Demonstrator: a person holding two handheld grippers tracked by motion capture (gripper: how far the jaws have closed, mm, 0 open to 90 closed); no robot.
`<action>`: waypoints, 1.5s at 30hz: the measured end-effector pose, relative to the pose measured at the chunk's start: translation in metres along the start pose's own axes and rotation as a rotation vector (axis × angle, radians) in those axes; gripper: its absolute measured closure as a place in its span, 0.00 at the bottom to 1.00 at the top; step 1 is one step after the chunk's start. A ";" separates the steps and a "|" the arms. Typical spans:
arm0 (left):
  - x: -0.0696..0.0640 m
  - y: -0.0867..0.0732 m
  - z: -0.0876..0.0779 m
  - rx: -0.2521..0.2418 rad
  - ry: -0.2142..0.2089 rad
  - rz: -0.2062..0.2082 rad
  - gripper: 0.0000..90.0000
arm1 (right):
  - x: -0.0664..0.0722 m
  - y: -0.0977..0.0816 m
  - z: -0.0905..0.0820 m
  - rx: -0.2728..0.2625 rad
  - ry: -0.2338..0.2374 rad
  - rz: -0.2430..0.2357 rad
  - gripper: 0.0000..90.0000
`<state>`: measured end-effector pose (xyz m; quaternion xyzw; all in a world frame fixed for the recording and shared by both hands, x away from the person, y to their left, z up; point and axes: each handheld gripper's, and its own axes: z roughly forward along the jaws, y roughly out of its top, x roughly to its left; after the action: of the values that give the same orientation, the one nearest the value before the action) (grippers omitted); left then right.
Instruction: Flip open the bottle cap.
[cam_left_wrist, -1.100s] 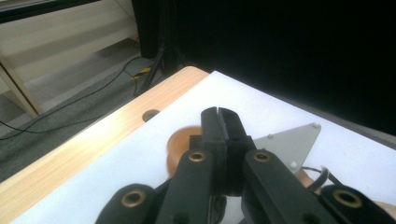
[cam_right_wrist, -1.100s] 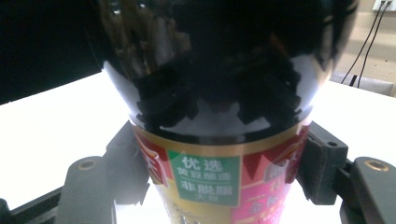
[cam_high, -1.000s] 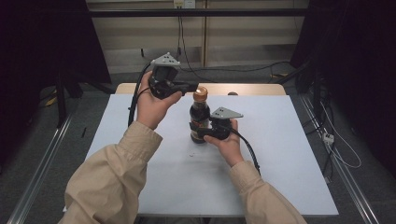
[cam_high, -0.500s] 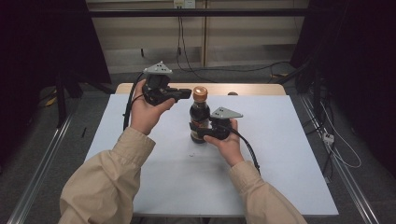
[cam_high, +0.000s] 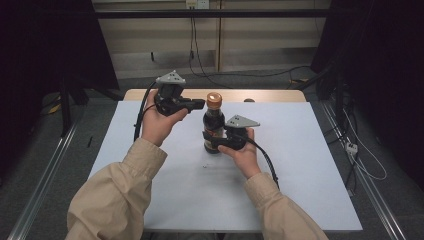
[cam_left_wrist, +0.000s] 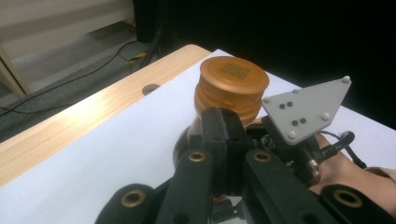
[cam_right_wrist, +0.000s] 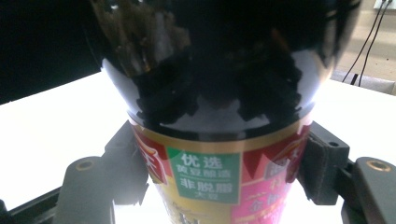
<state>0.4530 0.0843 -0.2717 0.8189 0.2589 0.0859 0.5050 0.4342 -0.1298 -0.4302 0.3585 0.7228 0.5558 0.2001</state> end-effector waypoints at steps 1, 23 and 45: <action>-0.001 0.000 0.001 0.003 -0.001 0.004 1.00 | 0.000 0.000 0.000 0.000 0.000 0.000 0.34; 0.001 0.002 0.005 0.006 -0.010 0.005 1.00 | 0.000 -0.002 0.001 -0.003 -0.004 -0.003 0.33; 0.001 0.007 0.006 0.000 -0.019 -0.001 1.00 | -0.001 -0.003 0.001 -0.001 -0.004 -0.001 0.33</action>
<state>0.4585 0.0780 -0.2682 0.8195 0.2543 0.0778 0.5077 0.4345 -0.1301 -0.4334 0.3592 0.7223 0.5553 0.2022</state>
